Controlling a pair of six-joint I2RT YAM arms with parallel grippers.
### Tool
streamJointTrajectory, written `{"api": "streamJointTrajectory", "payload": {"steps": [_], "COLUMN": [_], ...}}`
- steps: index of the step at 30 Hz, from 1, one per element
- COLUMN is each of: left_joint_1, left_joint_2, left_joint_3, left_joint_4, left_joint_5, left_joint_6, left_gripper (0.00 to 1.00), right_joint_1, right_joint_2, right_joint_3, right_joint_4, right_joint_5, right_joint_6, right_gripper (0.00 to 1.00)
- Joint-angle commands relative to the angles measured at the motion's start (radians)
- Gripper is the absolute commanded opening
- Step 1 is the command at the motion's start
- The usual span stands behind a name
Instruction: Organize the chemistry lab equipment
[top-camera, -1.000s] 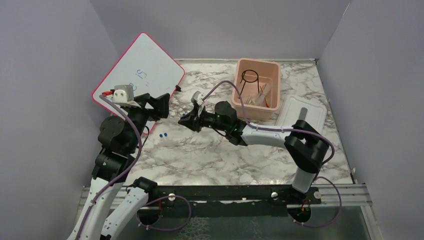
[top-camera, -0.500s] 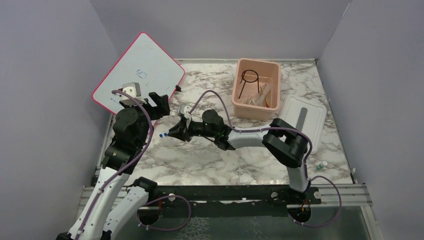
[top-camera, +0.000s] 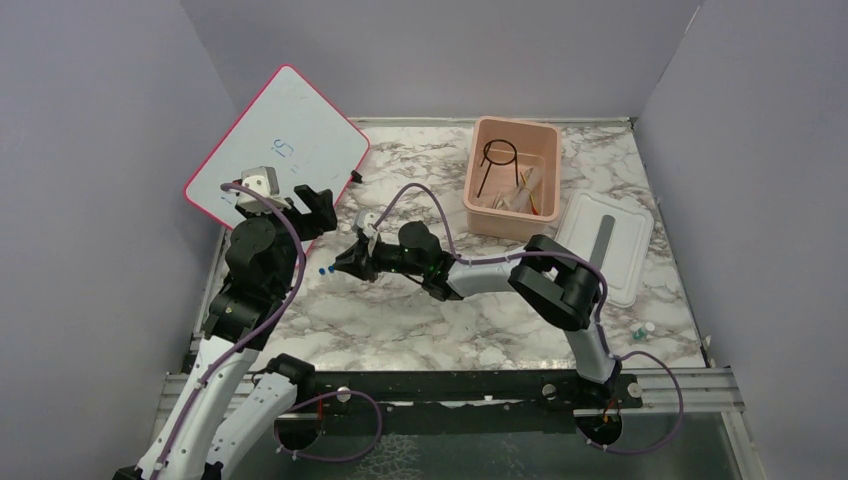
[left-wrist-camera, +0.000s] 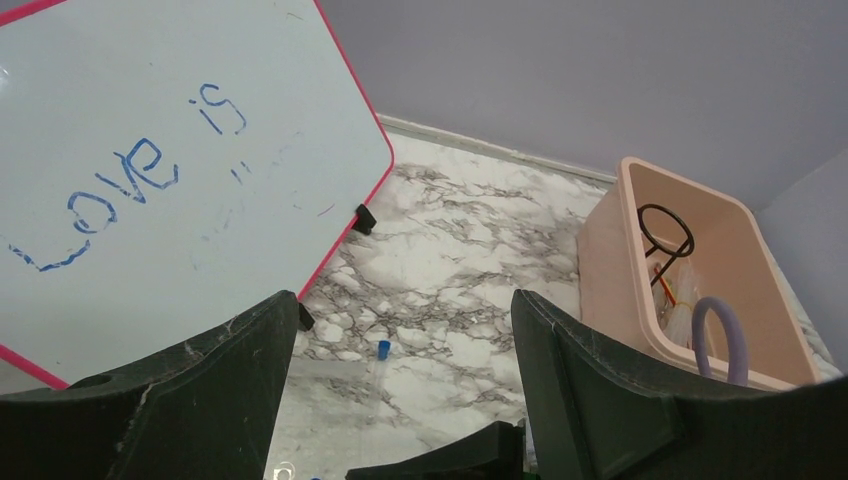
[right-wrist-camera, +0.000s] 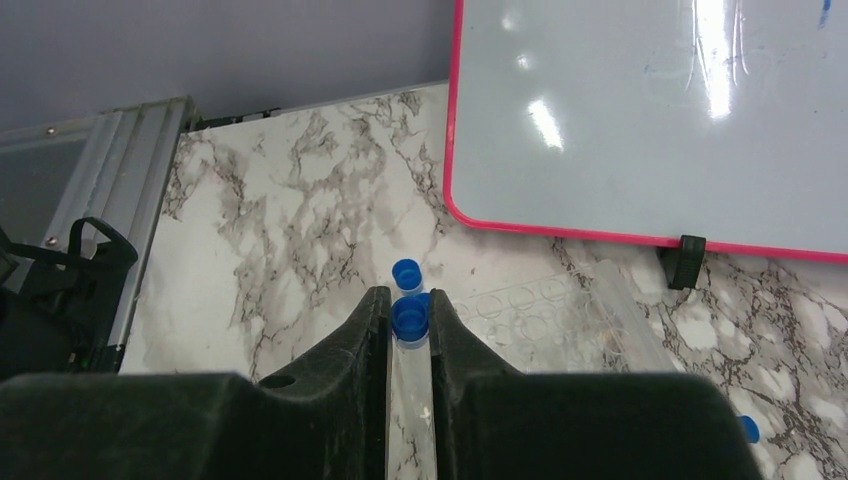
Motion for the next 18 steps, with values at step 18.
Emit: {"api": "streamJointTrajectory", "payload": {"steps": [18], "left_joint_1": [0.000], "left_joint_2": [-0.012], "left_joint_3": [-0.021], "left_joint_4": [0.020], "left_joint_5": [-0.039], "left_joint_6": [0.015], "left_gripper": [0.81], "right_joint_1": [0.006], "right_joint_2": [0.087], "right_joint_3": [0.031], "right_joint_4": [0.080], "right_joint_5": [0.049], "right_joint_6": [-0.081], "right_gripper": [0.20]}}
